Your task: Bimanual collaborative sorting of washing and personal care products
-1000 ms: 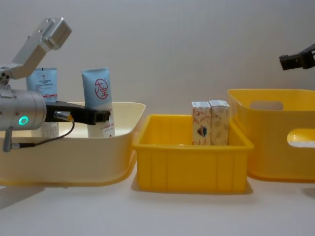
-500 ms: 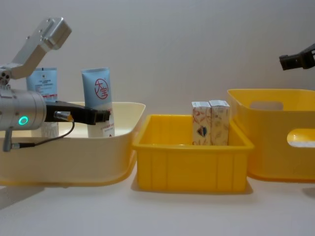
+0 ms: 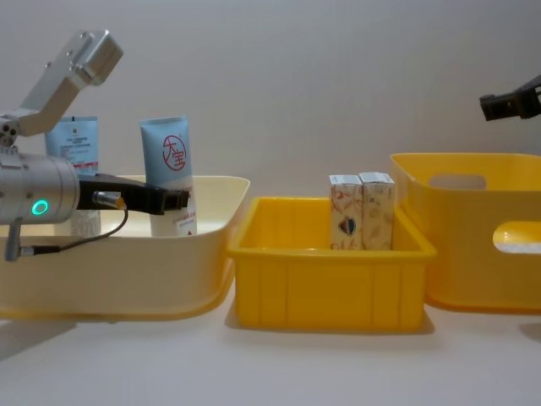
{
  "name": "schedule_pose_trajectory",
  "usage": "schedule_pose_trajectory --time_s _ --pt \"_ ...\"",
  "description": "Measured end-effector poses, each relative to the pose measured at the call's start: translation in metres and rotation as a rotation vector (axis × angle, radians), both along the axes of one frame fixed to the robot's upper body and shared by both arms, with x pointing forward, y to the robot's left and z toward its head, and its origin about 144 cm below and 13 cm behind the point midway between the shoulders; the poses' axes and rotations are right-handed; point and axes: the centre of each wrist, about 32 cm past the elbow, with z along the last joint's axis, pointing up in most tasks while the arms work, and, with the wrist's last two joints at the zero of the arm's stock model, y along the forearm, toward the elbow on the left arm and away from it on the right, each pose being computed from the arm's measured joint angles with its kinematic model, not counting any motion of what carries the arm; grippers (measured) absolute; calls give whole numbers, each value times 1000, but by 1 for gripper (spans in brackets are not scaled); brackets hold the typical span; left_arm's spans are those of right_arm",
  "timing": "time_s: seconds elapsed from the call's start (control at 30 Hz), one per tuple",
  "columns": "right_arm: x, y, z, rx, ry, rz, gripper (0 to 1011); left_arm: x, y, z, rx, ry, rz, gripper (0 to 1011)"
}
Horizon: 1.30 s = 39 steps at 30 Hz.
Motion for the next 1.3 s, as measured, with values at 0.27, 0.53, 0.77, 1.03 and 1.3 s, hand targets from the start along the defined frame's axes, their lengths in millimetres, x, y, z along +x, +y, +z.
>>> schedule_pose_trajectory --time_s 0.27,0.53,0.77,1.03,1.3 --pt "0 0 0 0 0 0 1001 -1 0 1 4 -7 0 315" --pt "0 0 0 0 0 0 1001 -2 0 17 17 -52 4 316" --pt "0 0 0 0 0 0 1001 -2 -2 40 33 -107 4 315" --pt "0 0 0 0 0 0 1001 1 -5 64 43 -165 -21 315" --pt "1 0 0 -4 1 3 1001 11 -4 83 45 -217 -94 315"
